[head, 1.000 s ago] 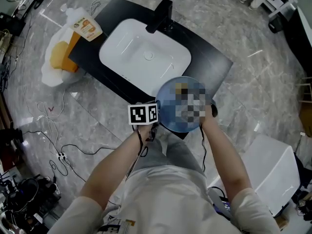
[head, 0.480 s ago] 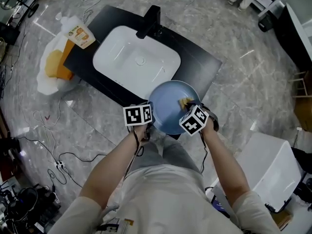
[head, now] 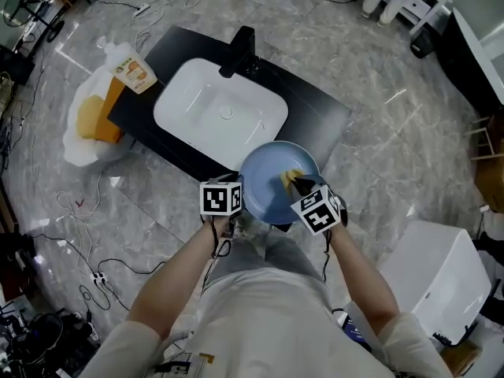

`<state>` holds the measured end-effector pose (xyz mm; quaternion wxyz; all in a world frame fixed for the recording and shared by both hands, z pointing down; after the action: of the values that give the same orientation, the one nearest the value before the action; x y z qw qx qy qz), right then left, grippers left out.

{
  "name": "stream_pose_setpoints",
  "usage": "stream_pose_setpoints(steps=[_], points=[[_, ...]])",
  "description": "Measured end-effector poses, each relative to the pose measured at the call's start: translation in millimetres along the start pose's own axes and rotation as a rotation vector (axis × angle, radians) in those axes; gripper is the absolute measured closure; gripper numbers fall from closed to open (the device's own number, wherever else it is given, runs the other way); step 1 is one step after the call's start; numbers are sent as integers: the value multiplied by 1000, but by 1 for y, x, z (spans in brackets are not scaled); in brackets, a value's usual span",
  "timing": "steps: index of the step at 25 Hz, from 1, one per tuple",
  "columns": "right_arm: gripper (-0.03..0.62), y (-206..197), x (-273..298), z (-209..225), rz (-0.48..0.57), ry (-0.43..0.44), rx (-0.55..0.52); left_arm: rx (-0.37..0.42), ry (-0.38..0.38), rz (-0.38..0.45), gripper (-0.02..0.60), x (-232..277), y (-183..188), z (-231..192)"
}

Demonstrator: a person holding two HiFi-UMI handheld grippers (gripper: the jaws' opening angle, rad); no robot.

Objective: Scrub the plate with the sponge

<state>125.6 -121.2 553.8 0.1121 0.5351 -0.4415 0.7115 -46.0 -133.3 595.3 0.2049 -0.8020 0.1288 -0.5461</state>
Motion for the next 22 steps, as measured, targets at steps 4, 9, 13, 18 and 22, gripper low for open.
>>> stream_pose_setpoints(steps=[4,9,13,18,22], points=[[548,30,-24,6,110,-11,43,104,-3,83,503,-21,14,1],[548,76,-62,7,246,12,98,108,-17,166,508,-53,36,1],[548,114,-98,2,373,2,95,132,-35,271,526,-89,62,8],[548,141,-143,-4,482,-23,47,203,-9,422,538,-139,91,13],[548,159,-176,-14,553,-26,-1,266,5,503,545,-174,107,15]])
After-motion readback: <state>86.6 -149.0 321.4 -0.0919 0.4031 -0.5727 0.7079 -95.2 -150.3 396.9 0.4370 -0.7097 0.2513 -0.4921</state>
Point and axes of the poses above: the fingertips, and each gripper's own axes: x forward along the fingers, z to its right, y out of its top, the point moved 3 cm from there along -x, backward along the fingers, and after that the axes turned 2 degrees about y, right-handed, at the moved point
